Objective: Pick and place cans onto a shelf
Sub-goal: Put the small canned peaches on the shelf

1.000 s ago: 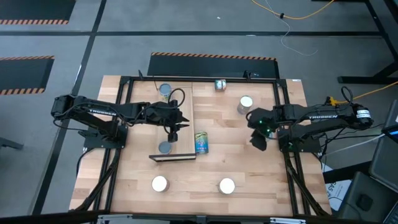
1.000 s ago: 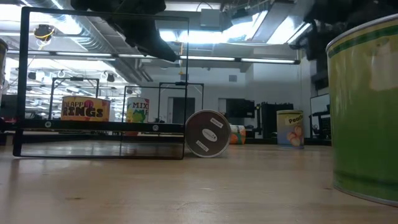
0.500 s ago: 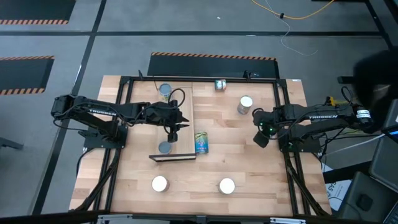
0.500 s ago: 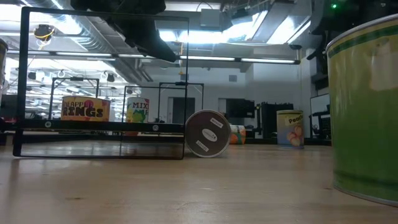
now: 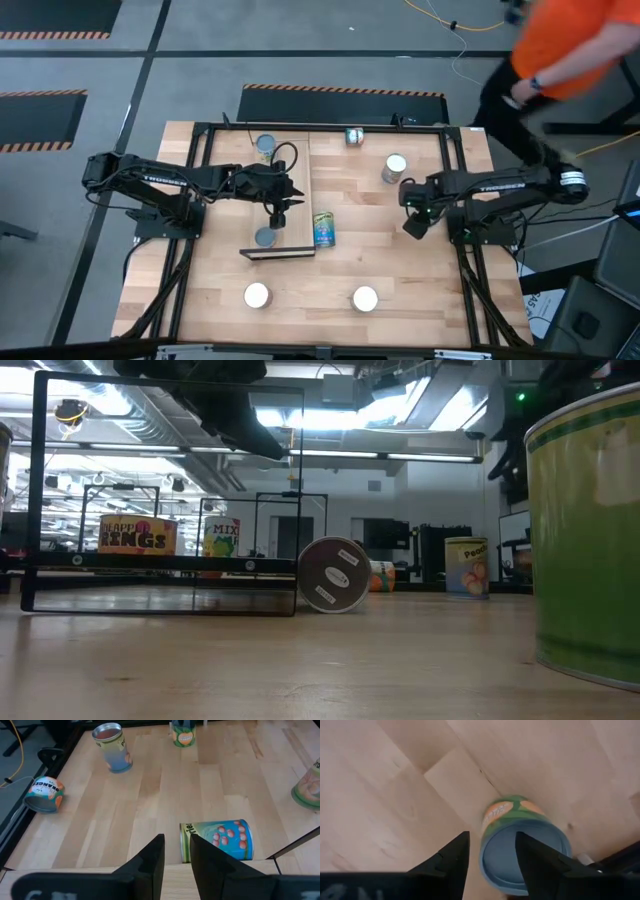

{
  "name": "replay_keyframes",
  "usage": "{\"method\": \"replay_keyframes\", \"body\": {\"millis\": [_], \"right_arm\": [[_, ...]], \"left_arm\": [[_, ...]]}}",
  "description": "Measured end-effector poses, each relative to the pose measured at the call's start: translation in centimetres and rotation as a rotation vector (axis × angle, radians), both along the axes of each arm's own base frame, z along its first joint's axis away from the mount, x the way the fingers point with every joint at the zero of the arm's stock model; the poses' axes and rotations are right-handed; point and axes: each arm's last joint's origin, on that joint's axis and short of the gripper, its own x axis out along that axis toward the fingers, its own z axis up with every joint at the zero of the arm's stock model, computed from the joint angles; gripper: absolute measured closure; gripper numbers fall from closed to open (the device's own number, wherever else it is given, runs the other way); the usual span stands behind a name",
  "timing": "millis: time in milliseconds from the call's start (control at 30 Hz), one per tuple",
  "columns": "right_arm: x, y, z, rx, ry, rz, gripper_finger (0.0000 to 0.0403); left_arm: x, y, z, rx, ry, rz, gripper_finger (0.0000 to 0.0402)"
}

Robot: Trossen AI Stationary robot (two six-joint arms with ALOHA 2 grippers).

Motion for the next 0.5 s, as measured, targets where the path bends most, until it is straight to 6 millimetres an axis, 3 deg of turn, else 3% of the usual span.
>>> {"method": "replay_keyframes", "body": {"millis": [233,500], "right_arm": [[0.7,-0.1,-1.2,-0.007,0.083,0.002,0.0257],[0.8,0.0,-1.3,0.004,0.096,0.013,0.0378]], "left_arm": [[0.0,0.0,0.0,0.001,0.0,0.0,0.0317],[0.0,0.0,0.0,0.002,0.0,-0.001,0.0317]]}}
